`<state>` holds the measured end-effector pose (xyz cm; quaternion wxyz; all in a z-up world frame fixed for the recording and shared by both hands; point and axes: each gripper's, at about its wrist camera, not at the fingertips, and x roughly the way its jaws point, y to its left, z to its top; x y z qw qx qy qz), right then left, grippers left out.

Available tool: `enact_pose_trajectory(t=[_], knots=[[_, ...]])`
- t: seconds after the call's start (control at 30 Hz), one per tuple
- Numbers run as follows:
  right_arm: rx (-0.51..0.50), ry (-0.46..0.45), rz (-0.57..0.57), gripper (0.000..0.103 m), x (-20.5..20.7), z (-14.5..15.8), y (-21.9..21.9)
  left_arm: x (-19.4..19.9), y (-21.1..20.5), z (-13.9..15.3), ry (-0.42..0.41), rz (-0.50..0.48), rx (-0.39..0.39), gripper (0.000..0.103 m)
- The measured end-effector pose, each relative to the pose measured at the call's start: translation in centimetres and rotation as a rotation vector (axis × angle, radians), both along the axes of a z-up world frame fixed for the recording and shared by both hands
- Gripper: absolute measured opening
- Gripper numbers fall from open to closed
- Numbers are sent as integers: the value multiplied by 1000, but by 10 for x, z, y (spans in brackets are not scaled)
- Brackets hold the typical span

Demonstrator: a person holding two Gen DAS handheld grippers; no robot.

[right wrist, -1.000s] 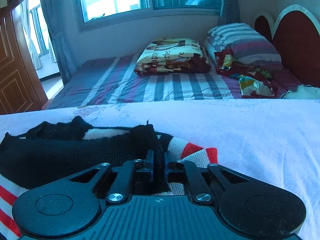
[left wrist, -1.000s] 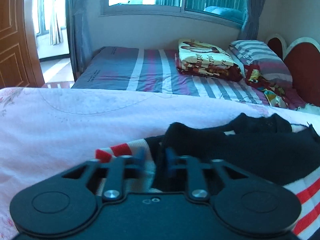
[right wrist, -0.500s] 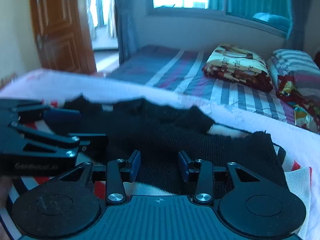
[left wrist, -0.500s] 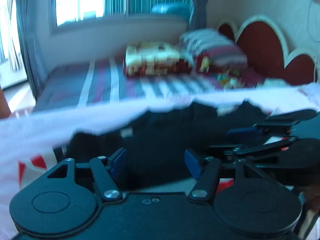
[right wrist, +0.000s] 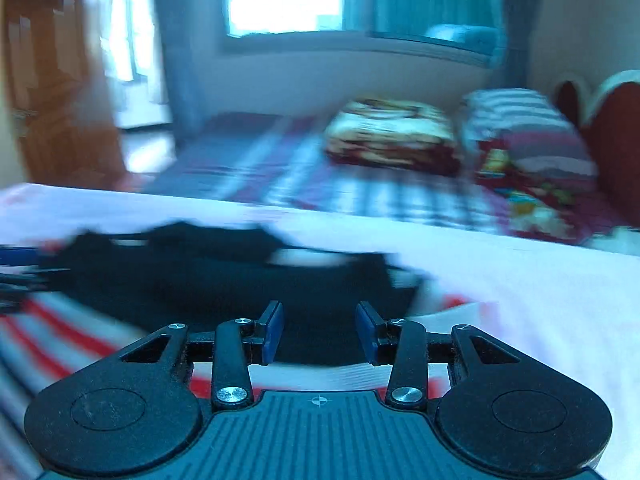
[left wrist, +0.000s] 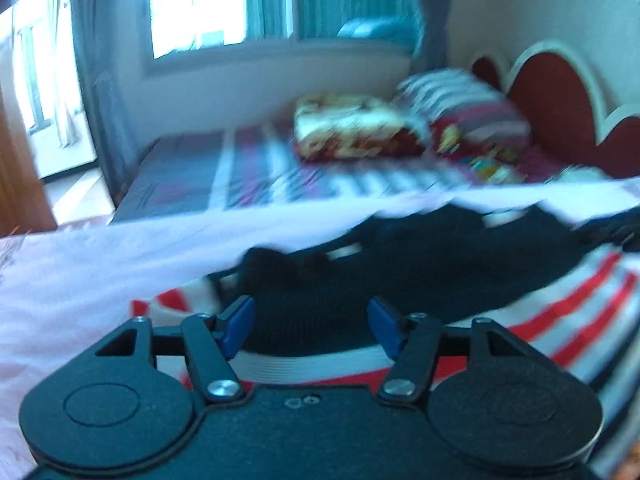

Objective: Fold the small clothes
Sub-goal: 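Lower the folded hem onto the collar and open both tools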

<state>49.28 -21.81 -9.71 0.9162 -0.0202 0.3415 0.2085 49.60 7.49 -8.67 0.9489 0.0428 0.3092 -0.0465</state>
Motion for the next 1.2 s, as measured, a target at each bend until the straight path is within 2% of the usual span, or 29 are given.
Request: enact_pose_trajectory(t=[0.1,0.2,0.23,0.3,0.37,0.43,0.53,0.6,0.63,0.73,0.83,0.93,1.0,1.1,1.17,1.2], knots=[[-19,25,98,41,-23,-8,33,-17,-27,-2,13,-44,-23,66],[-111,22,126,41,-32,-21,60,-22,-44,-19,74,-50,-8,64],[-126,12,137,41,-36,-22,58,-24,-42,-24,81,-44,1,67],[-151,17,103,41,-36,-21,40,-29,-26,-25,83,-10,-14,68],[-132,43,30,41,-36,-20,7,-36,-2,-25,87,46,5,74],[-152,63,-81,41,-38,-22,-25,-48,28,-26,91,73,-12,74],[-97,88,-116,41,-39,-22,-47,-58,41,-25,88,46,23,69],[-137,69,-124,41,-41,-11,-35,-57,30,-21,94,52,74,66],[-119,43,-123,41,-47,-2,-30,-57,24,-17,97,64,78,60],[-20,14,-55,41,-73,15,-14,-71,3,1,40,25,-1,66],[-27,48,40,41,-96,6,18,-83,-33,0,43,-35,-18,69],[-114,118,86,41,-105,-15,42,-85,-57,-20,111,-43,-14,69],[-153,85,110,41,-115,-22,46,-92,-61,-32,104,-45,22,71],[-165,106,99,41,-116,-17,26,-97,-48,-25,111,-38,38,70],[-187,102,20,41,-117,-14,-5,-102,-29,-22,109,5,56,70],[-181,110,-17,41,-118,-14,-22,-104,-15,-23,120,24,38,70]])
